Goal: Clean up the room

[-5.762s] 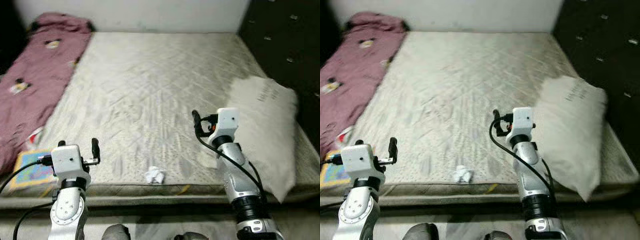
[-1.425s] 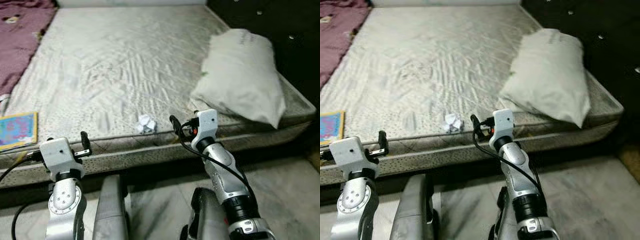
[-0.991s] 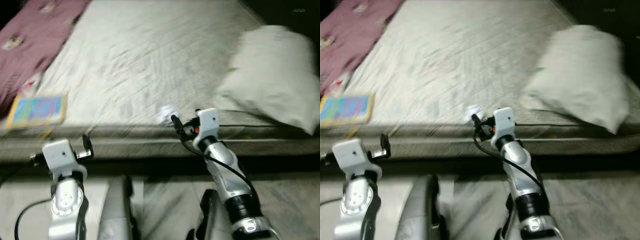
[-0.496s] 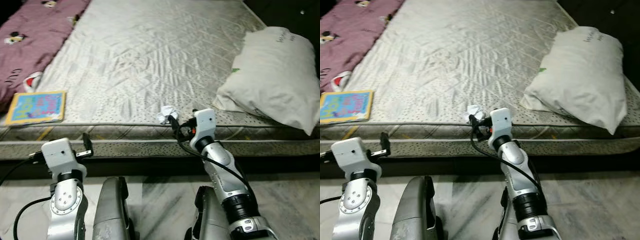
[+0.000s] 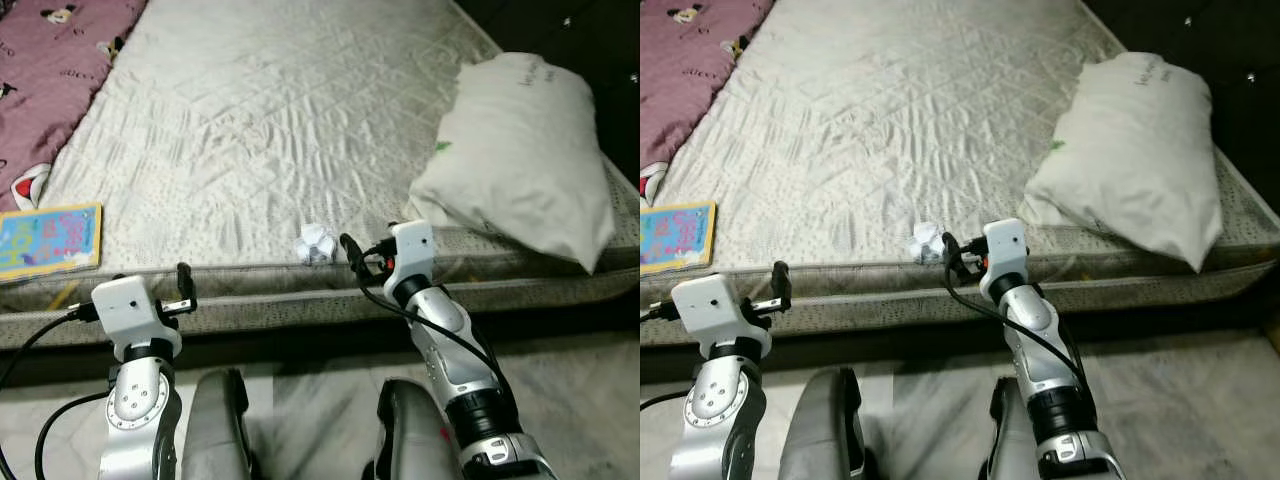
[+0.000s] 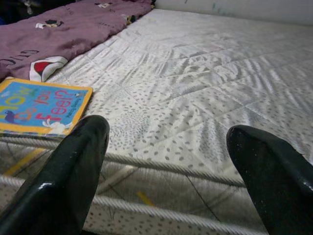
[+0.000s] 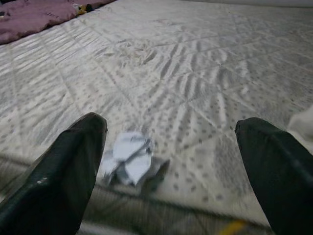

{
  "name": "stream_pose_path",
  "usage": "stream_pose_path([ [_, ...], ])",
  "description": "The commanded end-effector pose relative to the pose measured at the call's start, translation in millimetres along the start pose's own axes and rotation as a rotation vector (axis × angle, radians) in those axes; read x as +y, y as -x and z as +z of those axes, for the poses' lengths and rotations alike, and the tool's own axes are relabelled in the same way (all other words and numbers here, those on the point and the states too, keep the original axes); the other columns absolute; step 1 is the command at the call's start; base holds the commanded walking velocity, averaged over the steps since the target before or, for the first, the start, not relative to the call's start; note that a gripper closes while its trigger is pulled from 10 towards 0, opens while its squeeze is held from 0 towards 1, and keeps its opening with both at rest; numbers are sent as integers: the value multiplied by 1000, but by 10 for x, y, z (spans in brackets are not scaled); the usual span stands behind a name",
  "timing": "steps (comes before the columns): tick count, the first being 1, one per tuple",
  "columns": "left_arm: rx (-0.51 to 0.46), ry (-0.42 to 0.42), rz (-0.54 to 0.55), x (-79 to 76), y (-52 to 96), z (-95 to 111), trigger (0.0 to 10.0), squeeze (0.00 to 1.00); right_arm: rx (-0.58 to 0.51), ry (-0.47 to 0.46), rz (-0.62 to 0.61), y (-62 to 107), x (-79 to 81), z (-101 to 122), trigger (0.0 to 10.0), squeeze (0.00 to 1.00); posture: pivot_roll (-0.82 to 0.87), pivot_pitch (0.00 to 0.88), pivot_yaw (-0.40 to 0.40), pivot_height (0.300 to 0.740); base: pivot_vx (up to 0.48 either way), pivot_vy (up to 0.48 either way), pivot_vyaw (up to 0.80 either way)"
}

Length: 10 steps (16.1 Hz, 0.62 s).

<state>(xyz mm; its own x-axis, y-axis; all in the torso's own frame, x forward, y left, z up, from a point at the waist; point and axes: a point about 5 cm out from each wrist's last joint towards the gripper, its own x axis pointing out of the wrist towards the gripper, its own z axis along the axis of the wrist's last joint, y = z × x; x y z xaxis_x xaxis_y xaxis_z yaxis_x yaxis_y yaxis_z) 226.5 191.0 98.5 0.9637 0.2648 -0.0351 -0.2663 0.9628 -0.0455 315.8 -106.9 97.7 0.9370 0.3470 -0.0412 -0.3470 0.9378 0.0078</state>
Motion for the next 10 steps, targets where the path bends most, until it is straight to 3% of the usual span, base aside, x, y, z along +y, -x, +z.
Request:
stream_pose_path([
  [1, -1, 2, -7, 2, 3, 8, 10000, 0, 0, -7, -3, -13, 7, 4, 10000, 0, -6, 76, -28, 546, 281, 0, 0],
  [3, 8, 2, -8, -4, -1, 2, 10000, 0, -2, -8, -3, -19, 5, 7, 10000, 0, -7, 77, -28, 546, 266, 0, 0],
  [9, 28, 15, -19, -52, -9, -25, 10000, 0, -1, -15, -8, -17, -6, 1, 10000, 0, -8, 72, -28, 546, 0, 0, 0],
  [10, 30, 16, -19, -52, -8, -26, 10000, 0, 3, 17, -1, -19, -6, 3, 10000, 0, -8, 72, -28, 546, 0, 0, 0],
])
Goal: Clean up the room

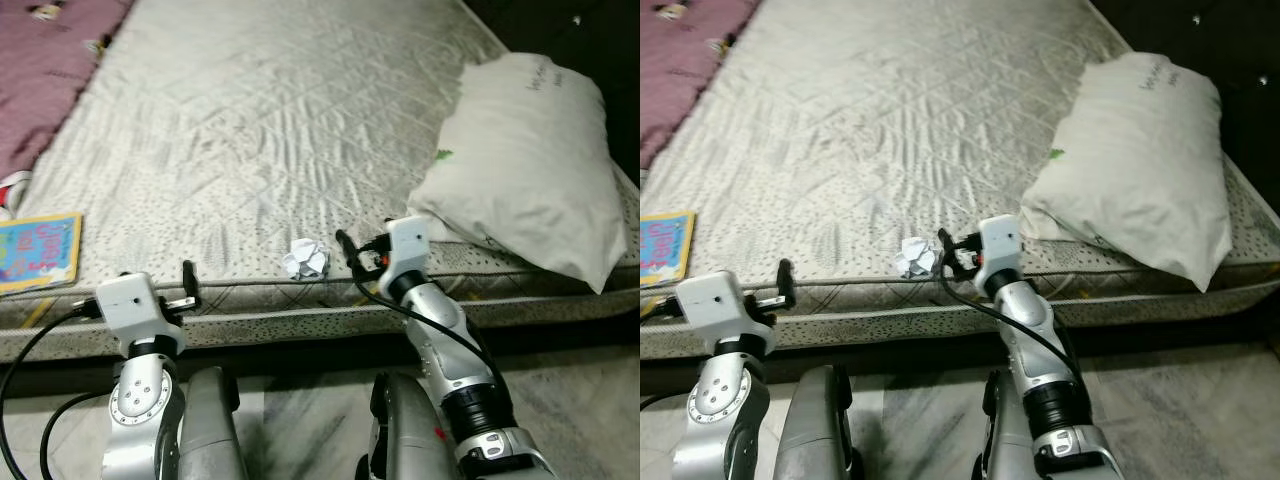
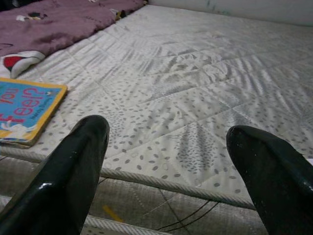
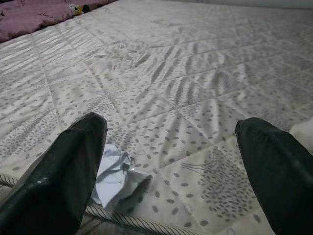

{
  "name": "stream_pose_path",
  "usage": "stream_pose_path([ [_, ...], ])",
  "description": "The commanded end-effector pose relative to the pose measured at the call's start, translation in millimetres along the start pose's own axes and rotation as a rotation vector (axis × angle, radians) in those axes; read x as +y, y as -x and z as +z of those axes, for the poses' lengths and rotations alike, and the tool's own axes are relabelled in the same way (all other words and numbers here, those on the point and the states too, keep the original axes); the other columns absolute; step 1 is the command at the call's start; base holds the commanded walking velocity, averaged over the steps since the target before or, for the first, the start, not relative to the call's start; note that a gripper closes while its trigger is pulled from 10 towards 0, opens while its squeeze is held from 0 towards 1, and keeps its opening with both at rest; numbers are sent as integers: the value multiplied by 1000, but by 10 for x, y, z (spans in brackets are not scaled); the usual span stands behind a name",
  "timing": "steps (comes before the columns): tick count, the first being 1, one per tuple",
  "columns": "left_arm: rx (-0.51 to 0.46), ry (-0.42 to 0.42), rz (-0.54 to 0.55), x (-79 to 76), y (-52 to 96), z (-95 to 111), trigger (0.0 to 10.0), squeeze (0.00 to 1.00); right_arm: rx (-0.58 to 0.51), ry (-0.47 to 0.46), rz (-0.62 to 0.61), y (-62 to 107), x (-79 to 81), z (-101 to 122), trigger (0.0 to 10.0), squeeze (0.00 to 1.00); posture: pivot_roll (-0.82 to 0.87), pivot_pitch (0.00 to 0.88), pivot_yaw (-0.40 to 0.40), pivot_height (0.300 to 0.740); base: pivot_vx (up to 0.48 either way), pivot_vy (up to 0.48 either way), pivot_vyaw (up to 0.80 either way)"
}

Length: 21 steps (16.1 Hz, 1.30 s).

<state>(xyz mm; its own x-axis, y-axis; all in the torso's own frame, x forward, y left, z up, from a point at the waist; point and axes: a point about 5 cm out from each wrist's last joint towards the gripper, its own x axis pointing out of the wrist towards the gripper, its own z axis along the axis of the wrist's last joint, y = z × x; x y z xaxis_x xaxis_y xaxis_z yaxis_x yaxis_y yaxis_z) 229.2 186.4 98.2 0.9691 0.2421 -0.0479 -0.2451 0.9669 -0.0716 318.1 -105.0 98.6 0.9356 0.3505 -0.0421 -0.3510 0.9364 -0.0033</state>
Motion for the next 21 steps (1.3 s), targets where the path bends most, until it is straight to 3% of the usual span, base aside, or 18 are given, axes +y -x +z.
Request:
stream_pose_path([
  [1, 20, -10, 3, -2, 2, -28, 10000, 0, 3, -11, 10, 8, 2, -16, 10000, 0, -6, 67, -31, 546, 0, 0, 0],
  [4, 23, -10, 1, -9, 2, -33, 10000, 0, 11, -2, 18, 8, 21, -31, 10000, 0, -3, 68, -31, 546, 0, 0, 792],
  [8, 18, -9, -21, -35, 9, -29, 10000, 0, 74, -21, 36, -7, 33, -113, 10000, 0, -1, 64, -32, 546, 0, 0, 0],
  [19, 4, 15, -42, -62, 6, -8, 10000, 0, 51, -11, 49, -16, 44, -80, 10000, 0, -6, 80, -34, 546, 156, 0, 0],
  [21, 13, 13, -37, -66, 0, -15, 10000, 0, 63, -4, 57, -23, 45, -88, 10000, 0, -7, 80, -36, 546, 0, 0, 734],
])
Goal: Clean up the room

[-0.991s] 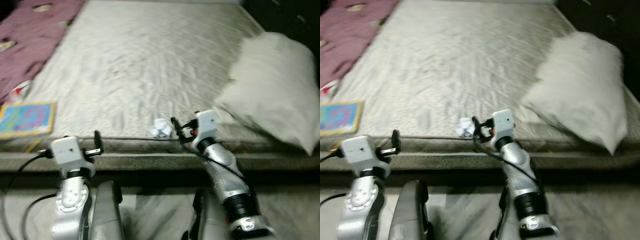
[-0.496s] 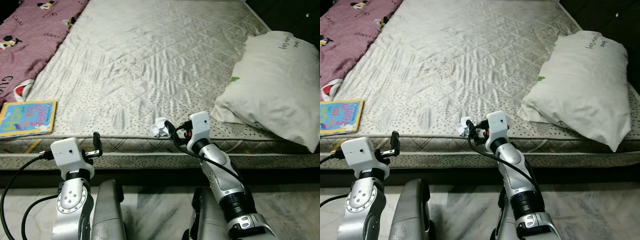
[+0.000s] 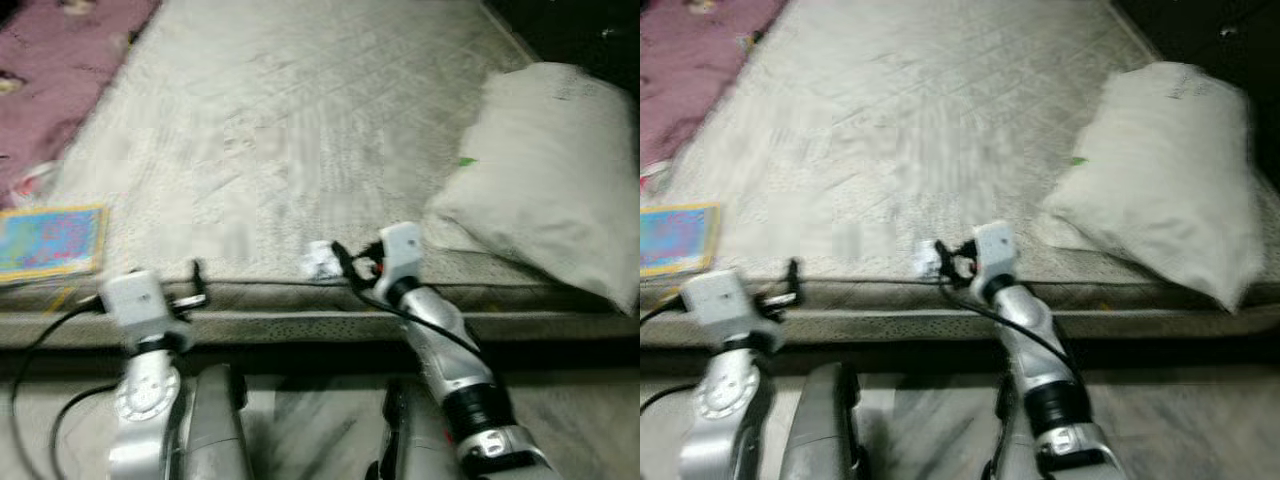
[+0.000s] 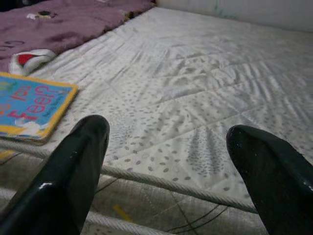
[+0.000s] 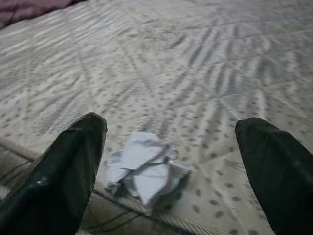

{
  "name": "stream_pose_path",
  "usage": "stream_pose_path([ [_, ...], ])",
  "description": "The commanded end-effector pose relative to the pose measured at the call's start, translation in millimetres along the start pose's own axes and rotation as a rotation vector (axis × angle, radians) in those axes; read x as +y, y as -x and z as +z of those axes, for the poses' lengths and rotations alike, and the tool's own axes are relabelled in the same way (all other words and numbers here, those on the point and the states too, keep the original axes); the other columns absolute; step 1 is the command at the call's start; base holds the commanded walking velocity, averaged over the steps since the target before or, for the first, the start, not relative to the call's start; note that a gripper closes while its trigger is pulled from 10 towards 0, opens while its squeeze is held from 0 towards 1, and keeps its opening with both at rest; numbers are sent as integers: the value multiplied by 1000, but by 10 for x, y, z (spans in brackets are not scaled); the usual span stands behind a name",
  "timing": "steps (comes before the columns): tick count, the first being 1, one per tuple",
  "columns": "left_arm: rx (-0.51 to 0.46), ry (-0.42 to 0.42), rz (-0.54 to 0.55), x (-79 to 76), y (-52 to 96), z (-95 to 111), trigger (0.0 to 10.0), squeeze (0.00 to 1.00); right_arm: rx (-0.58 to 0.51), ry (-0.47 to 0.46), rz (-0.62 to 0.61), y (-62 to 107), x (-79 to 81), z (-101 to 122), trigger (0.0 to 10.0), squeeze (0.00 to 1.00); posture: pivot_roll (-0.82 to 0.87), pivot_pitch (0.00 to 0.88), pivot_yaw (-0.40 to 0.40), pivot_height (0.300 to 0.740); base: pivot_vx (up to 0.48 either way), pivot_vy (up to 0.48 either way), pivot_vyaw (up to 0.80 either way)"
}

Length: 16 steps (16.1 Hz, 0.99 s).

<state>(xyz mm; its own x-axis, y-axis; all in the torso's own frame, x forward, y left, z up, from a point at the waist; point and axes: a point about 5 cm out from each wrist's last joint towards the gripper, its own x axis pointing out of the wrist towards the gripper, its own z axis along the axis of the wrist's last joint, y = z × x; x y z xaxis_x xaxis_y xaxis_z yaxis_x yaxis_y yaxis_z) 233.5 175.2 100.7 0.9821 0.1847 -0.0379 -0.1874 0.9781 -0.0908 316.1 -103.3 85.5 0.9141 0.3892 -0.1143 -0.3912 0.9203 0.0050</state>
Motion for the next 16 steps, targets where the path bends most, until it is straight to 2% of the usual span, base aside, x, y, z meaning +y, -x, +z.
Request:
stream_pose_path([
  [1, 19, 1, 25, 55, 18, -32, 10000, 0, 1, 4, 12, -32, 17, 33, 10000, 0, -7, 80, -36, 546, 0, 0, 0],
  [3, 19, 6, 29, 44, 24, -39, 10000, 0, 12, 11, 18, -38, 5, 14, 10000, 0, -8, 82, -34, 546, 0, 0, 0],
  [5, 27, 10, 38, 59, 70, -36, 10000, 0, 84, 25, 41, -68, 42, -73, 10000, 0, 2, 101, -25, 546, 0, 0, 0],
  [8, 63, 4, 43, 93, 182, -60, 10000, 0, 104, 61, 97, -142, 177, -91, 10000, 0, 36, 158, -4, 546, 0, 0, 0],
  [11, 65, -32, 64, 158, 320, -16, 10000, 0, 103, 48, 131, -259, 310, -64, 10000, 0, 102, 217, -20, 546, 0, 0, 0],
  [13, 82, -44, 117, 241, 499, 11, 10000, 0, 77, 49, 152, -322, 346, -17, 10000, 0, 156, 252, -19, 546, 0, 0, 0],
  [16, 107, -78, 151, 345, 711, 77, 10000, 0, -60, 20, 58, -480, 260, 272, 10000, 0, 210, 279, -6, 546, 0, 0, 0],
])
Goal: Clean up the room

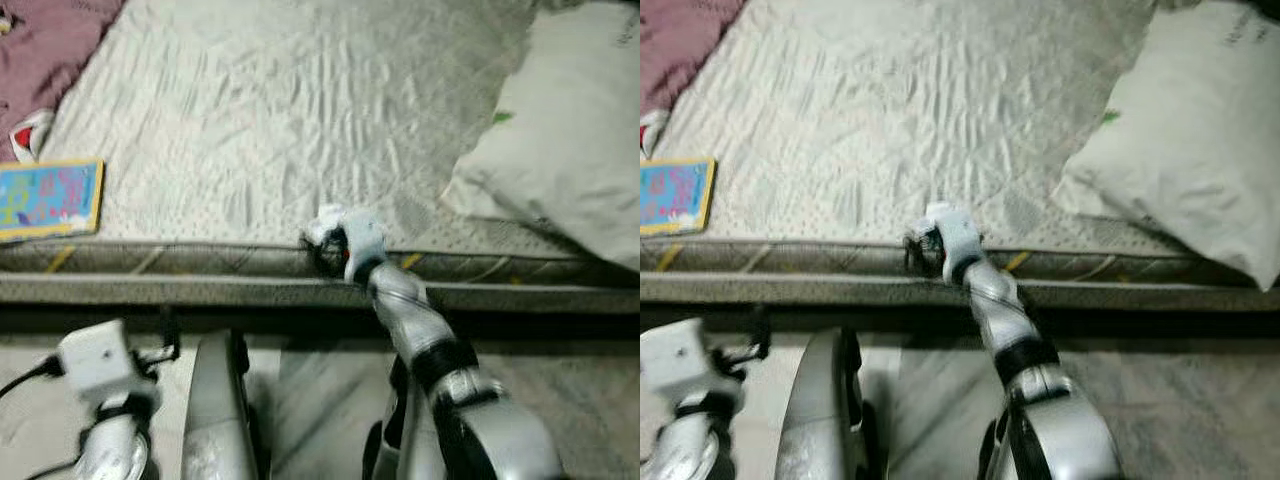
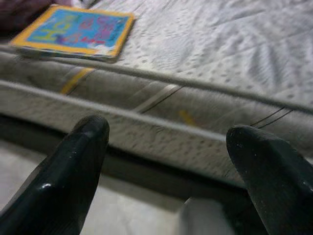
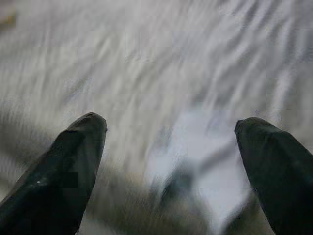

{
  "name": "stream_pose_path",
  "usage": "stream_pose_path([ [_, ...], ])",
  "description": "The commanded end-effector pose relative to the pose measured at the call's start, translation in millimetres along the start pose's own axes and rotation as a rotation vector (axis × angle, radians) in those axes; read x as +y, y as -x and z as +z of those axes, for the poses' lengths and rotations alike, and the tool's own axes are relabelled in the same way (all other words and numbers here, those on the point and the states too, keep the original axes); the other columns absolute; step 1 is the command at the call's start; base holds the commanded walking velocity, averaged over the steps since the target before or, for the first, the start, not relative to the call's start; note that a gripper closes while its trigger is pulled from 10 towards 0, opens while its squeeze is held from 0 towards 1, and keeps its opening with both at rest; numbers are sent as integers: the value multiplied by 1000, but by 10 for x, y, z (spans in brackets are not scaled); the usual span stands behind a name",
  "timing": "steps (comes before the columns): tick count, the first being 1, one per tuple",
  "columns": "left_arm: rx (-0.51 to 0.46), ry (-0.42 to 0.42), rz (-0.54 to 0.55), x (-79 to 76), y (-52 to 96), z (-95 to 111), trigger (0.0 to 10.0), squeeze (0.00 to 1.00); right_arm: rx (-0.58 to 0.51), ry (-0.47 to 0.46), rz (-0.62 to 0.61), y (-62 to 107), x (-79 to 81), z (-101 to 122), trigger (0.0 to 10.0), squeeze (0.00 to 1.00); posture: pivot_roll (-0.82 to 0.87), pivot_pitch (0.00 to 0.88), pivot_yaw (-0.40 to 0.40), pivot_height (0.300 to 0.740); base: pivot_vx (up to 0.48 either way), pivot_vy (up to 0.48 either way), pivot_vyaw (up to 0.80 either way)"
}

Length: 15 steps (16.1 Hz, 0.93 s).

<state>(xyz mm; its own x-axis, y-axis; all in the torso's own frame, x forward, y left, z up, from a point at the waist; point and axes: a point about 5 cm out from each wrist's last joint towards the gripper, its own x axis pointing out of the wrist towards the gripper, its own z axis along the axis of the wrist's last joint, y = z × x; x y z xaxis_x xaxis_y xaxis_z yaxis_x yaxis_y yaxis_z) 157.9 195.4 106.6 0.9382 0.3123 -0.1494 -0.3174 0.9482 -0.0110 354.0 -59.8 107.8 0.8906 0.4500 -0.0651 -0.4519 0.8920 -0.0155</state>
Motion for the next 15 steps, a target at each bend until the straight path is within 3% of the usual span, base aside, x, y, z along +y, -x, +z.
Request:
stream_pose_path([
  [1, 4, -15, 14, 27, 30, 26, 10000, 0, -45, -18, -22, -29, -1, 73, 10000, 0, 225, 282, -2, 546, 0, 0, 0],
  [5, 9, -20, 19, 17, 100, 89, 10000, 0, -55, -6, -57, -124, 80, 135, 10000, 0, 251, 302, -14, 546, 0, 0, 0],
  [15, 29, -30, 19, -14, 157, 99, 10000, 0, 63, 105, -189, -99, 124, -100, 10000, 0, 287, 301, -21, 546, 0, 0, 0],
])
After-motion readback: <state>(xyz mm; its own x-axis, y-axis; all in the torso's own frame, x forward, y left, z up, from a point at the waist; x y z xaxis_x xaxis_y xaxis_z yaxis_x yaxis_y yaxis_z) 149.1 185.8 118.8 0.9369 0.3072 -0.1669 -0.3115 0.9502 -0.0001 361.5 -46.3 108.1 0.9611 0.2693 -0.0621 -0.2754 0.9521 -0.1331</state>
